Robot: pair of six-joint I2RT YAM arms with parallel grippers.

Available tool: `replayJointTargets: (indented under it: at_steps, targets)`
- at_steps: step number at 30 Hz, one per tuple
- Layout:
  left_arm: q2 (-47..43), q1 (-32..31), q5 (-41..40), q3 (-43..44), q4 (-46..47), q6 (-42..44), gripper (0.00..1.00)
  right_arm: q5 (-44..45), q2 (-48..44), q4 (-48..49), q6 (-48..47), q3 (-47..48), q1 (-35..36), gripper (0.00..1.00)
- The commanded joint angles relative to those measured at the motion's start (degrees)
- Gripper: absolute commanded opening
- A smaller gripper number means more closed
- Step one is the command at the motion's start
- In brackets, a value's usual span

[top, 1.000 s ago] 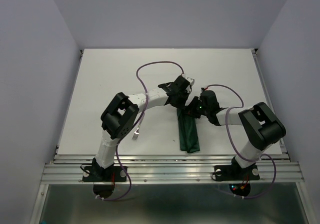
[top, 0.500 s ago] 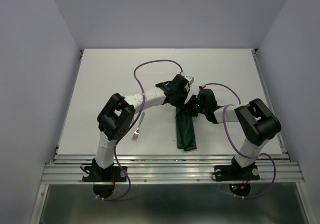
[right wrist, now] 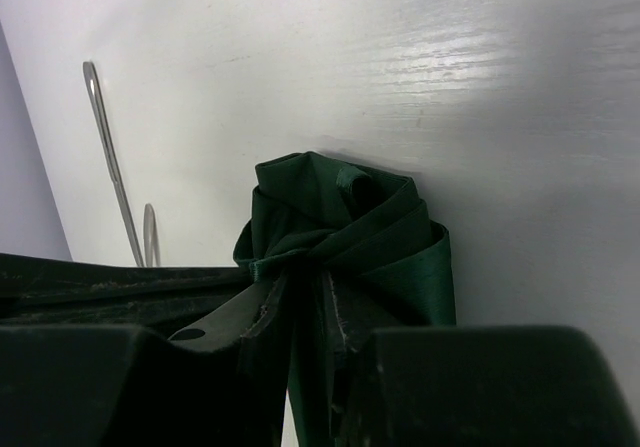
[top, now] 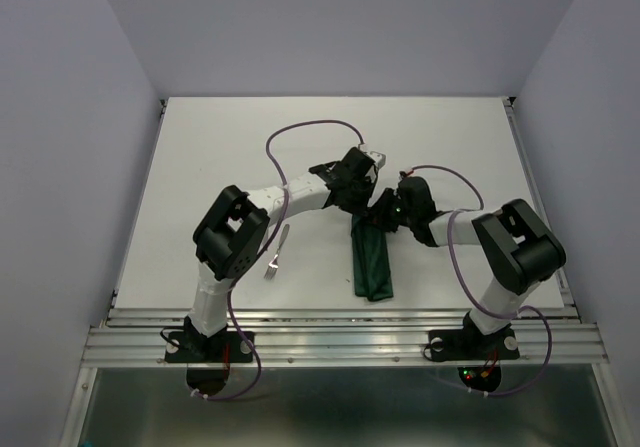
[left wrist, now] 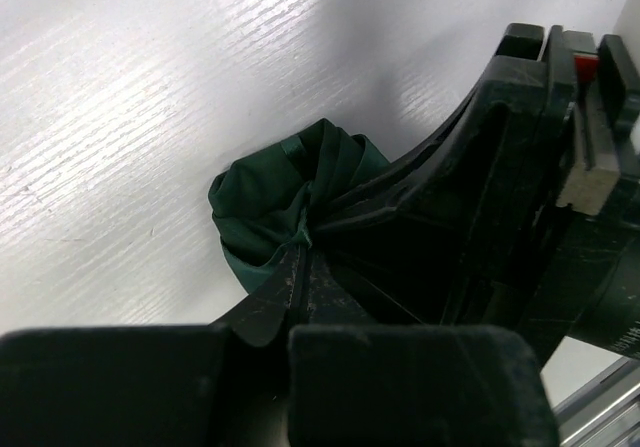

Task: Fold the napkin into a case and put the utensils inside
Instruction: Stuff the top corner of the smaller-rectangle-folded napkin into the folded napkin.

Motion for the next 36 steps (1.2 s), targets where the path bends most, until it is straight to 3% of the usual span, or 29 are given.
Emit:
replayJointTargets:
  at_steps: [1, 10, 17, 36]
  targets:
    - [-2.7, -0.3, 1.7, -1.4, 0.0, 0.2, 0.00, 2.9, -5.3, -1.8, -0.1, -0.9, 0.2, 0.23]
    - [-3.5, 0.3, 2.0, -1.8, 0.6, 0.1, 0.00, 7.7, -11.1, -6.6, -0.8, -2.2, 0.2, 0.23]
    - [-3.9, 0.6, 2.2, -1.8, 0.6, -0.2, 0.00, 7.4, -8.9, -5.8, -0.8, -3.9, 0.2, 0.14]
    - [-2.5, 0.6, 2.2, -1.6, 0.7, -0.7, 0.00, 6.0, -0.5, -2.0, 0.2, -1.7, 2.9, 0.11]
